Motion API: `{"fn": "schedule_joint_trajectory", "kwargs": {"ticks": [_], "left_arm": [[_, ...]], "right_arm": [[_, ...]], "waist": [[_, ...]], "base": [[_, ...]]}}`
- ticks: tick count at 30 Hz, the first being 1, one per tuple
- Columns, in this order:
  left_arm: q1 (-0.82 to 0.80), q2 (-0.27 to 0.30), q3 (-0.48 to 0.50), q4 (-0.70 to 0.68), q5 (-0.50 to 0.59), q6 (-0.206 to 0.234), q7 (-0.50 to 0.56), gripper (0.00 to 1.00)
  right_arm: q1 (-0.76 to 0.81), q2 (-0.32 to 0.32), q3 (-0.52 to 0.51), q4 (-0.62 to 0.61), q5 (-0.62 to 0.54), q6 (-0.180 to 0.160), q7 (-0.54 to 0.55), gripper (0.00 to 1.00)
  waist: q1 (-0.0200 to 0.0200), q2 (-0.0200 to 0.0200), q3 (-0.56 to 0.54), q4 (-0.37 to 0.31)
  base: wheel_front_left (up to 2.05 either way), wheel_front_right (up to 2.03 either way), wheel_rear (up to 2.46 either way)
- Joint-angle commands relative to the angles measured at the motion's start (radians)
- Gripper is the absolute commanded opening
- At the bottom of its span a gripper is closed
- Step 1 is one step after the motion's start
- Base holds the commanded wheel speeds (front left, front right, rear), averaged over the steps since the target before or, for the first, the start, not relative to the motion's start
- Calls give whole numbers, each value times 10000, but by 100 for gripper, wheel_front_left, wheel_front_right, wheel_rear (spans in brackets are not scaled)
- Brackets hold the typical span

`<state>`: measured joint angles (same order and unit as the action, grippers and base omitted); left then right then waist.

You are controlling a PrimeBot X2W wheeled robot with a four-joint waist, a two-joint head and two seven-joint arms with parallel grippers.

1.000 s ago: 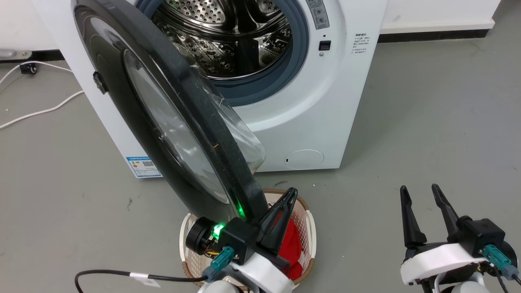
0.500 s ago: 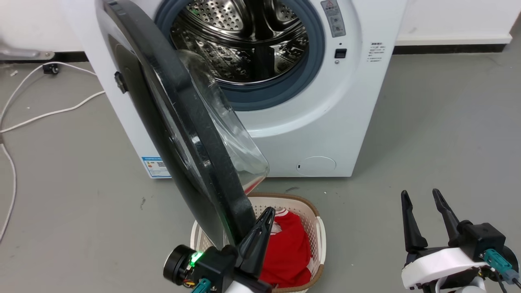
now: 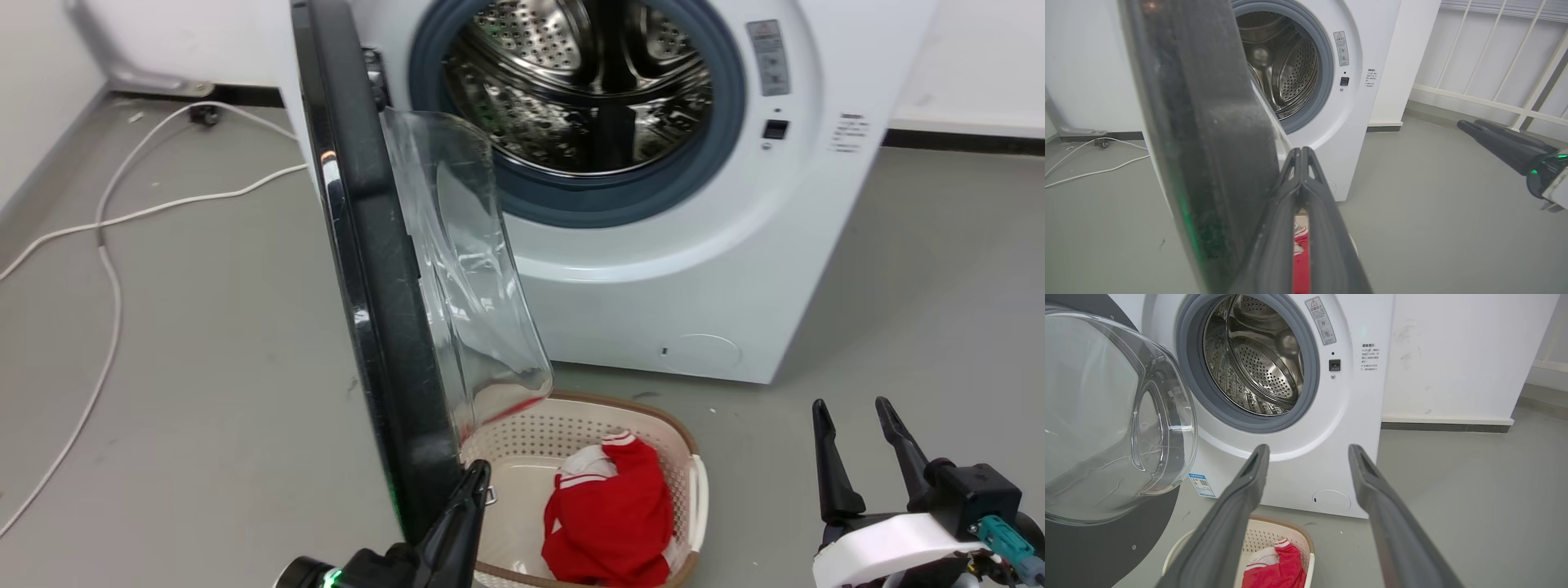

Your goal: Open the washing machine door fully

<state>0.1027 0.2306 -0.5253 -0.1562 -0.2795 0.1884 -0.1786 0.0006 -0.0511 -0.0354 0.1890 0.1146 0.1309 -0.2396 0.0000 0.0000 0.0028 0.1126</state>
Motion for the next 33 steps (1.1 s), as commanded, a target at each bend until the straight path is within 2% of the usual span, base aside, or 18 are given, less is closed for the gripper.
{"fn": "schedule_joint_trajectory", "kwargs": {"ticks": [1,9,15,23,33], "left_arm": [[118,157,247,1,-45,195,38,0],[422,438,716,-306,-156,548,4,0],[365,632,1385,-299,-324,873,-205,0],[34,922,2595,-20,-872,1065,-498,0],[-1215,1234,4263,1342,-1739,732,-808,0]], "right_arm": [[46,18,5,-77,-39,-3,15,100],[30,18,-53,-236,-37,-5,77,100],[-79,17,-33,-315,-86,-5,143,100],[-228,17,-62,-458,-176,-5,255,100],[-610,15,-166,-787,-448,-5,493,100]], "waist": [[0,0,0,362],[0,0,62,1531],[0,0,187,2130],[0,0,449,2463],[0,0,1228,2413]], "base": [[0,0,0],[0,0,0],[0,0,0],[0,0,0],[0,0,0]]}}
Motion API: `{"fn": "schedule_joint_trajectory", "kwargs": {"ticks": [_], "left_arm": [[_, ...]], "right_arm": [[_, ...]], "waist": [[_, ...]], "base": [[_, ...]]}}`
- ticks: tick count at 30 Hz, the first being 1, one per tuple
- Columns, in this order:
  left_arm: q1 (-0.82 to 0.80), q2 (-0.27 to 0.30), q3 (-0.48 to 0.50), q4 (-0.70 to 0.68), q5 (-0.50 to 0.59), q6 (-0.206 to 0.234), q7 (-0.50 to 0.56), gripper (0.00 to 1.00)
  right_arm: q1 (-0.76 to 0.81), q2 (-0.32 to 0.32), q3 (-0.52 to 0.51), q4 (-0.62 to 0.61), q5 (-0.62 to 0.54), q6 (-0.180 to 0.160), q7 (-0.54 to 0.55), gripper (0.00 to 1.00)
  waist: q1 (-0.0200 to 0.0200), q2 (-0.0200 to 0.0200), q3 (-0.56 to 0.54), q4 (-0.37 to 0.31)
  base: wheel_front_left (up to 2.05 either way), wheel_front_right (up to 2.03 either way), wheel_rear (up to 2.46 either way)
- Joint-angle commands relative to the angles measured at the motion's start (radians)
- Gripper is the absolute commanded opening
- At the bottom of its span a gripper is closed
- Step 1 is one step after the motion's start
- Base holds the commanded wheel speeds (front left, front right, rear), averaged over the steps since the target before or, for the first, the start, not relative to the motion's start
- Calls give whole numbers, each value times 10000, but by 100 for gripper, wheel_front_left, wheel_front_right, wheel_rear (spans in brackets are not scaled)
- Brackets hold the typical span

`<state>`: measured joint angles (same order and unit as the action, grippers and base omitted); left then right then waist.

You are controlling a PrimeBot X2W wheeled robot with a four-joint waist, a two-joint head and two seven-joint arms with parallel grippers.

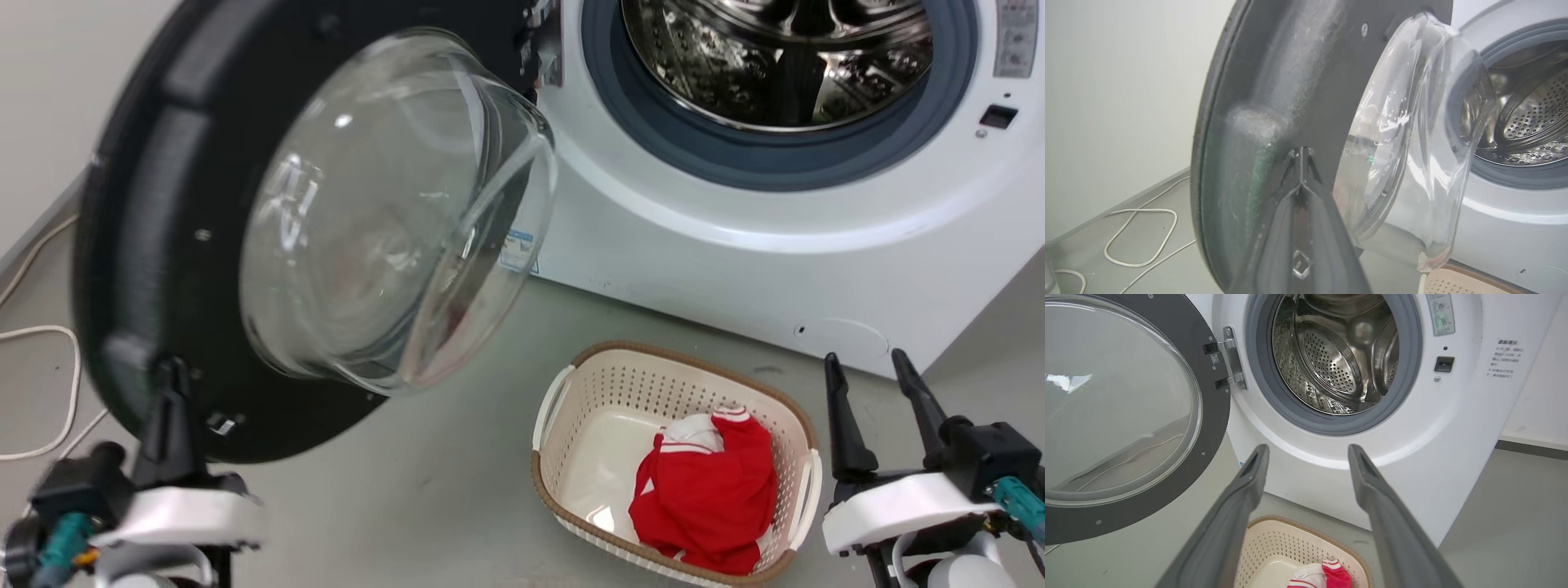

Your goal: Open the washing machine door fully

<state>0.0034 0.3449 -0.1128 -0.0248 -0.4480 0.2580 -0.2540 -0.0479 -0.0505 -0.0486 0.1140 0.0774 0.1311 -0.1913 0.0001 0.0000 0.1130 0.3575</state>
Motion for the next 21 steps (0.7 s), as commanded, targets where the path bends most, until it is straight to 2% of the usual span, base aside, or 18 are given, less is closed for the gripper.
{"fn": "schedule_joint_trajectory", "kwargs": {"ticks": [1,7,15,21], "left_arm": [[-346,124,308,160,-114,-21,-69,0],[-1120,360,1284,1016,-411,-321,-121,0],[-2224,856,2487,2511,-571,-1061,-132,0],[-2703,1113,3047,3406,-417,-1472,-103,0]], "right_arm": [[-155,12,-38,-57,-91,-7,41,100],[-434,11,-16,-192,-201,-7,127,100],[-748,11,-47,-304,-339,-7,199,100],[-776,11,-101,-301,-359,-7,168,100]], "waist": [[-1,0,200,-61],[-1,0,683,-224],[-1,0,1157,-469],[-1,0,1259,-582]], "base": [[0,0,0],[0,0,0],[0,0,0],[0,0,0]]}}
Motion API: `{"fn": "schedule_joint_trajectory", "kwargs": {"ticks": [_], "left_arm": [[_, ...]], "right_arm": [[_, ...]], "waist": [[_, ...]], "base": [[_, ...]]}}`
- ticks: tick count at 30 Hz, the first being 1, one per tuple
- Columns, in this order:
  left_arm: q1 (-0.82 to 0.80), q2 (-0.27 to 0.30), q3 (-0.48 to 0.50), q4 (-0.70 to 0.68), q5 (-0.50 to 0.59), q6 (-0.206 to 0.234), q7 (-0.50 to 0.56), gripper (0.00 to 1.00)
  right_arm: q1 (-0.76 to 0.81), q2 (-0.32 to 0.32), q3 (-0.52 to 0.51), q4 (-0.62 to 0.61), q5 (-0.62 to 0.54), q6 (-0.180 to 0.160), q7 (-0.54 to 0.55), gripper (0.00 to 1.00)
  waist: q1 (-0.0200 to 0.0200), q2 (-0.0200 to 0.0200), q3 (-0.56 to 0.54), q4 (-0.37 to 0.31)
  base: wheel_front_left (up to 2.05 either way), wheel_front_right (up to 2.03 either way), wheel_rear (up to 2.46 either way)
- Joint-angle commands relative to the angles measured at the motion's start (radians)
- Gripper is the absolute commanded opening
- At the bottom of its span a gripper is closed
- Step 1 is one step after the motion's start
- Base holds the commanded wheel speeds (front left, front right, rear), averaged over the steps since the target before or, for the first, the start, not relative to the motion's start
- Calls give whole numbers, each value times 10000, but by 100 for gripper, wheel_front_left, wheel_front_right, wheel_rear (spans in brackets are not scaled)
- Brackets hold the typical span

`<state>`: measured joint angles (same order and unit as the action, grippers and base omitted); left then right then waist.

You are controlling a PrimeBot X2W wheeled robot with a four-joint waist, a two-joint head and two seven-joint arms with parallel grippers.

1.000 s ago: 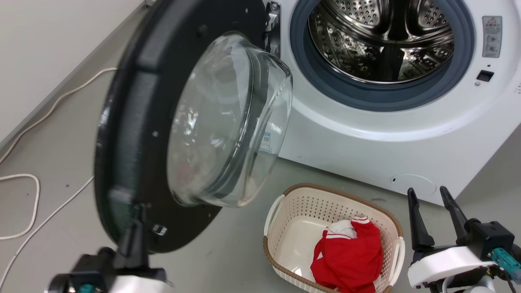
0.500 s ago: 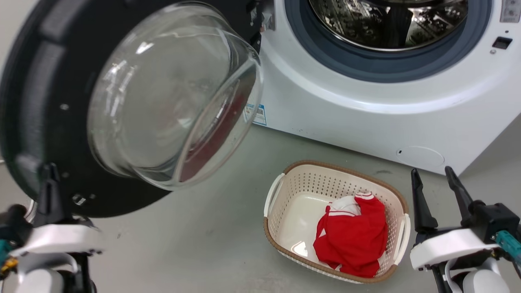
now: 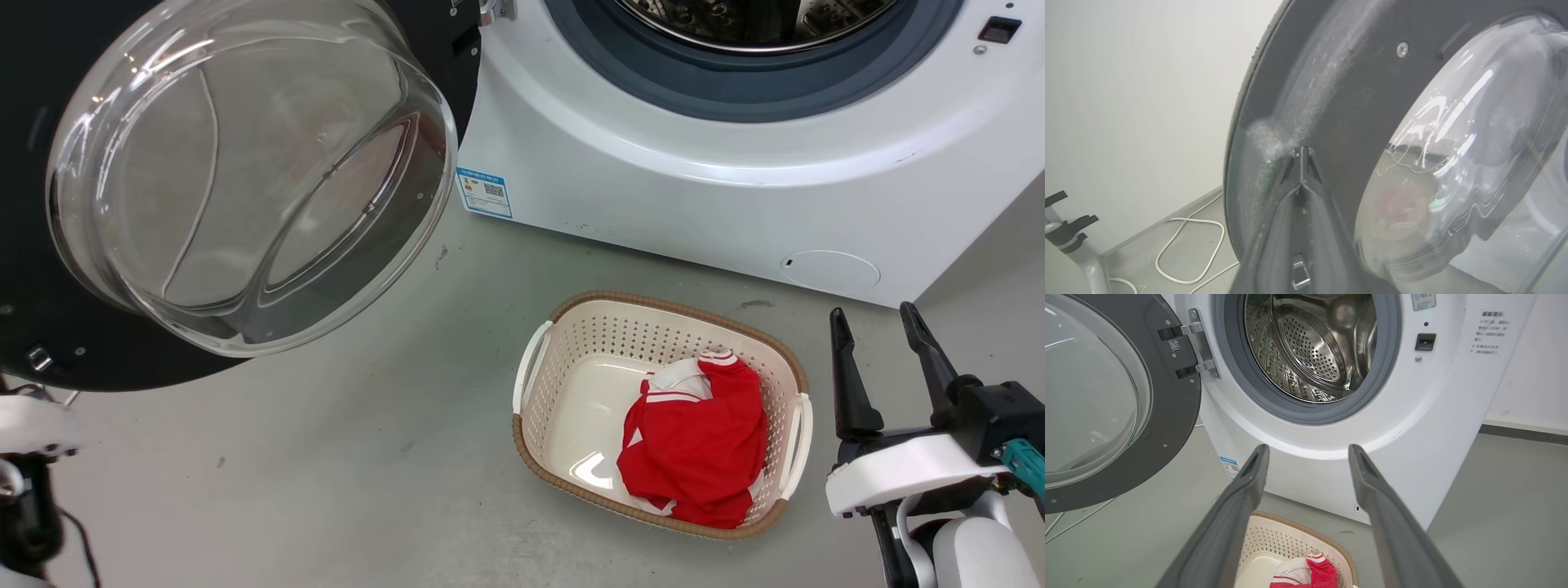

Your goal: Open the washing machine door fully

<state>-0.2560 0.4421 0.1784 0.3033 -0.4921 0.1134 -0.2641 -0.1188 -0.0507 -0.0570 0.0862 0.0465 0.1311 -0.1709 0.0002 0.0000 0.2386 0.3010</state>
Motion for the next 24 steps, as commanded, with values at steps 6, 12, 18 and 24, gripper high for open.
{"fn": "schedule_joint_trajectory", "kwargs": {"ticks": [6,12,18,24], "left_arm": [[-500,301,376,943,147,-594,20,0],[-586,-25,518,962,467,-785,18,0],[-9,-445,718,498,930,-796,19,0],[740,-822,804,-336,1418,-691,10,0]], "right_arm": [[-101,13,-54,18,-41,-7,-39,100],[-134,13,-22,98,35,-7,-61,100],[94,14,-44,300,168,-7,-171,100],[249,13,42,485,361,-7,-328,100]], "waist": [[-2,0,6,-47],[-2,0,-106,-96],[-2,0,-482,-103],[-2,0,-946,-150]], "base": [[0,0,0],[0,0,0],[0,0,0],[0,0,0]]}}
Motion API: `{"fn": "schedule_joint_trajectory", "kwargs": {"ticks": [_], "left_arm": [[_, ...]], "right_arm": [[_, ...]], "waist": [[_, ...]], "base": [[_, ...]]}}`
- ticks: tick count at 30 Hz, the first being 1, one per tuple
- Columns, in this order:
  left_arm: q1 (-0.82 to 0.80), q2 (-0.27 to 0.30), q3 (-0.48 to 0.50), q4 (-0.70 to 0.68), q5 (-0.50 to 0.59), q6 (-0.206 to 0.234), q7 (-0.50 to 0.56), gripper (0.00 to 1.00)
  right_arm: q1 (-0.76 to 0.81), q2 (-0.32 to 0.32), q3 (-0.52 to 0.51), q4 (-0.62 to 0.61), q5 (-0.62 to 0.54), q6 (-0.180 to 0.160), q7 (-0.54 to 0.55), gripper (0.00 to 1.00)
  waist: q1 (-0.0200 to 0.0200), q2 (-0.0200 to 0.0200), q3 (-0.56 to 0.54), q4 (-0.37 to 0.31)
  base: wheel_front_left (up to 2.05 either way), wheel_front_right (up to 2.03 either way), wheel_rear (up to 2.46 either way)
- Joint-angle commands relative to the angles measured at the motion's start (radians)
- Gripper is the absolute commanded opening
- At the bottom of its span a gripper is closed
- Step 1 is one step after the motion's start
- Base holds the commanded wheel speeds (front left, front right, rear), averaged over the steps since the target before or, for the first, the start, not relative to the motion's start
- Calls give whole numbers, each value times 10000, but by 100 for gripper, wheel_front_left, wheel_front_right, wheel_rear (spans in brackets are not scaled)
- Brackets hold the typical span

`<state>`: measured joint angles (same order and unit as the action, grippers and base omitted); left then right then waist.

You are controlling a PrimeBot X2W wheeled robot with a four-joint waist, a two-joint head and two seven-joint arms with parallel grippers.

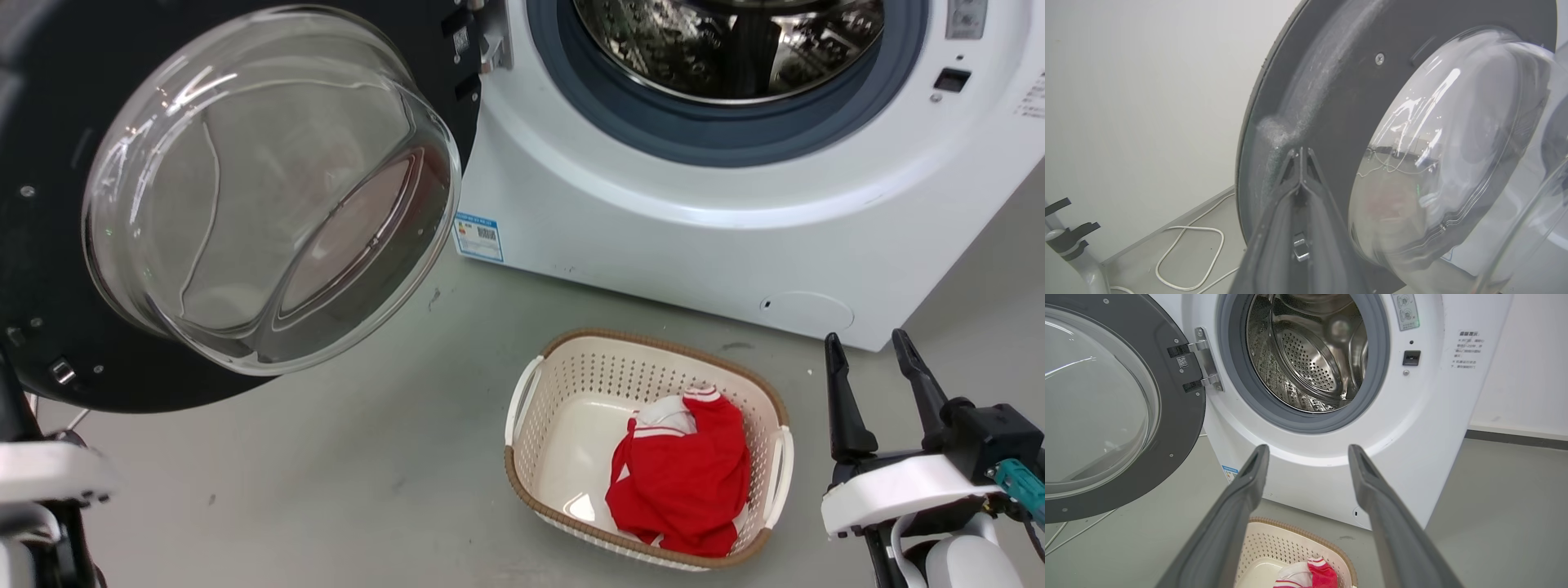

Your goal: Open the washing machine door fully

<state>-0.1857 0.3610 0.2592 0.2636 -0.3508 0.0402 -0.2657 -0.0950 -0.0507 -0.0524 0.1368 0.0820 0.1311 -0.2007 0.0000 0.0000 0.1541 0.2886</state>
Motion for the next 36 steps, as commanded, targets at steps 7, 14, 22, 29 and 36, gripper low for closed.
{"fn": "schedule_joint_trajectory", "kwargs": {"ticks": [7,14,22,29,36], "left_arm": [[1433,-737,-359,-1376,630,118,25,0],[2488,-1591,-1115,-2264,900,45,25,100],[2513,-2226,-1983,-2536,1378,-217,25,100],[1876,-2383,-2530,-2456,1921,-472,25,100],[1264,-2429,-2815,-2177,2381,-564,25,100]], "right_arm": [[257,13,153,156,167,-7,-188,100],[473,13,318,186,160,-7,-234,100],[565,13,480,21,-46,-7,-250,100],[536,13,487,-307,-278,-7,-193,100],[645,15,235,-807,-553,-7,-34,100]], "waist": [[0,0,-702,-233],[0,0,-1086,-667],[0,0,-1240,-1351],[0,0,-1250,-2111],[0,0,-1280,-2725]], "base": [[0,0,0],[0,0,0],[0,0,0],[0,0,0],[0,0,0]]}}
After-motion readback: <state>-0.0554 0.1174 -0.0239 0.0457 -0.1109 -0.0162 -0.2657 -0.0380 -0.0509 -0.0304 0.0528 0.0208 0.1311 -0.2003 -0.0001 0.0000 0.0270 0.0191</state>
